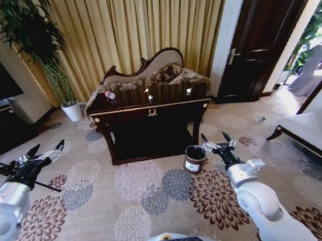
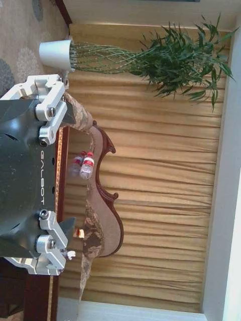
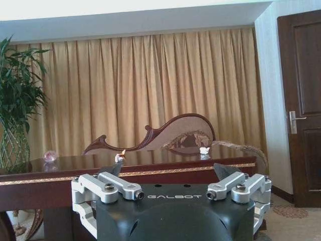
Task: Move to the front of the table and place the trash on the table into the trash bin.
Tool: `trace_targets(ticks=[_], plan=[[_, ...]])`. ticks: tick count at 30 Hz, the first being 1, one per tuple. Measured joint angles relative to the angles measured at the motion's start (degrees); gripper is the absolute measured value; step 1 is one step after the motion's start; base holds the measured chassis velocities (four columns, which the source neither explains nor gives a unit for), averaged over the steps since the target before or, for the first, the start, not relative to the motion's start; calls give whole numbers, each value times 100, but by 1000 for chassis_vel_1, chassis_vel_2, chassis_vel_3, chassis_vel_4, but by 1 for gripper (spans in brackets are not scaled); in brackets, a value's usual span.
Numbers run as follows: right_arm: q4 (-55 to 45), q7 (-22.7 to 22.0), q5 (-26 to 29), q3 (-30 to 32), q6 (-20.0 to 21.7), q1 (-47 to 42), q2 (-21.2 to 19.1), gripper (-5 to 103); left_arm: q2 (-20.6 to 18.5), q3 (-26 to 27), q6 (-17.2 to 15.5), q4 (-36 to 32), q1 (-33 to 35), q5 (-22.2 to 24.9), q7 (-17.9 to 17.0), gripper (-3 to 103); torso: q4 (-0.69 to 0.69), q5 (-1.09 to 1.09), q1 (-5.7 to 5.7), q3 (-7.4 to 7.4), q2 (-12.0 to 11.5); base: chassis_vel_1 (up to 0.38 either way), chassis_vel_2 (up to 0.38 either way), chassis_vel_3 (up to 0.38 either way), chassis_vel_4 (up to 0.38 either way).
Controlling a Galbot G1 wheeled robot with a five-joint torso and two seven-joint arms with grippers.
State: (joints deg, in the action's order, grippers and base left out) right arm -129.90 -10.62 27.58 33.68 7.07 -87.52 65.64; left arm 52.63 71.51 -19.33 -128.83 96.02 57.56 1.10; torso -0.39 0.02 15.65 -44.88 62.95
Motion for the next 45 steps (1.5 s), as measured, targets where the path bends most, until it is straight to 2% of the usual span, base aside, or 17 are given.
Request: trace_targets(ticks=[45], plan=[[75,59,-71,-14,-63,28,46,100,-15,-13,12,-27,14,-12,2,100,-2,-2,0,0,1,-188,185,189,-194]])
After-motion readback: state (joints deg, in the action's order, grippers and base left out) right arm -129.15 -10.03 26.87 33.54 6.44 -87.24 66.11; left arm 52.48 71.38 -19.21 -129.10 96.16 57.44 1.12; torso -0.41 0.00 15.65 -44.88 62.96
